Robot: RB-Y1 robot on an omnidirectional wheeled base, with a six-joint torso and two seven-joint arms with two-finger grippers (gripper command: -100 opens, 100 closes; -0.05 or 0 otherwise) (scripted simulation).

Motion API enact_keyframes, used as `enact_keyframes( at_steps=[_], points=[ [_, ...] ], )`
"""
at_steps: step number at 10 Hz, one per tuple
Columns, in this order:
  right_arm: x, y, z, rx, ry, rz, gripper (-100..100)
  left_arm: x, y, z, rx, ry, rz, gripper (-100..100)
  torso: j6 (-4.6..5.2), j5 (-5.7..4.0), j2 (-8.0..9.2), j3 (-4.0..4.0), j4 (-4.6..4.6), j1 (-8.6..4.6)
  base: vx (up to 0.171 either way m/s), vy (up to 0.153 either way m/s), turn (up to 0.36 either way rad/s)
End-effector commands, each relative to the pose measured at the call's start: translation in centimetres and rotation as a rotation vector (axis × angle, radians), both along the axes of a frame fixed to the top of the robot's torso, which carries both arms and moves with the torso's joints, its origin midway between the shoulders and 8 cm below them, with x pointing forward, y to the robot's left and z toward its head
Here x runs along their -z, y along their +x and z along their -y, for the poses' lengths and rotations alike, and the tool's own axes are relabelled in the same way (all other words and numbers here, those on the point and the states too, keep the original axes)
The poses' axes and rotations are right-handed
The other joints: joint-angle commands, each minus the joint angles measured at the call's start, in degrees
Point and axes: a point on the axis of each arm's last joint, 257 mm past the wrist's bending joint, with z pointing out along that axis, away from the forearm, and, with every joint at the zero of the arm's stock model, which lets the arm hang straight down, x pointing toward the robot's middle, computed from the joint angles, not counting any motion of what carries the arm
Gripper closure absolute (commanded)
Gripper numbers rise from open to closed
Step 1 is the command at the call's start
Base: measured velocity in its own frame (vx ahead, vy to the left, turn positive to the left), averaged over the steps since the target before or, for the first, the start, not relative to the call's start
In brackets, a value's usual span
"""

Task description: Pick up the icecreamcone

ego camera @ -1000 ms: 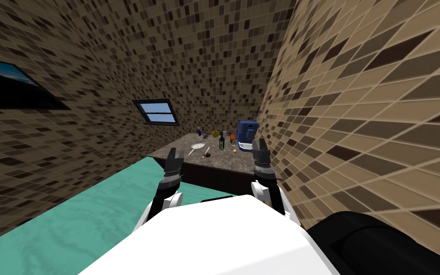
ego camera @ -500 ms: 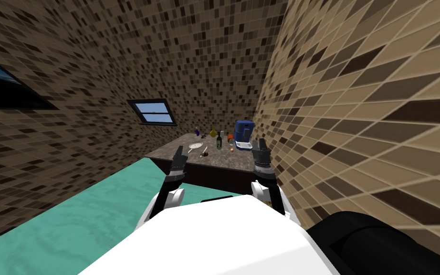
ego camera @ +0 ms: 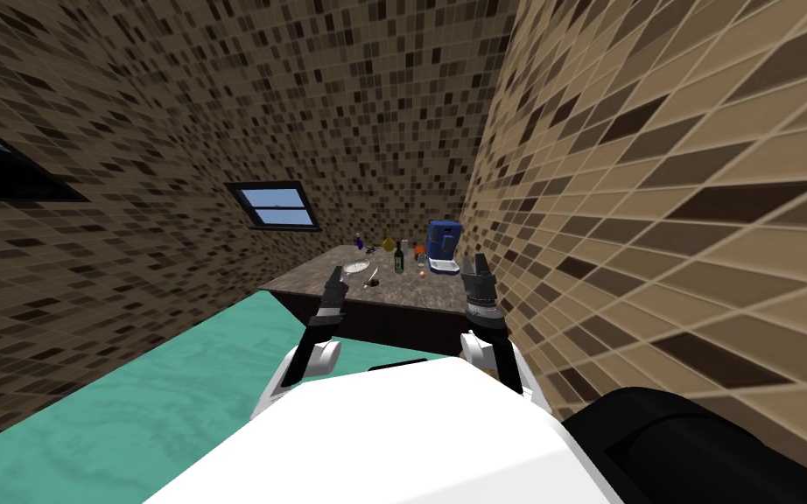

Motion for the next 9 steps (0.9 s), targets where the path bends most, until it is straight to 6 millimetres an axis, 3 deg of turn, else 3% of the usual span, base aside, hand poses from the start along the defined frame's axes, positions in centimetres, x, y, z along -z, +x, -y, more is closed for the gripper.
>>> enact_keyframes(
  at_steps=[1, 9],
  points=[
    [0.0, 0.0, 0.0, 0.0, 0.0, 0.0, 0, 0.8, 1.1, 0.2, 0.004, 0.007, -0.04, -100, 0.0, 0.0, 0.0, 0.0, 0.0, 0.0, -0.029, -0.039, -0.098],
    [0.0, 0.0, 0.0, 0.0, 0.0, 0.0, 0, 4.3, 4.4, 0.3, -0.003, 0.027, -0.208, -100, -0.02, 0.0, -0.03, -0.02, -0.01, 0.03, -0.012, -0.025, -0.047]
  ],
)
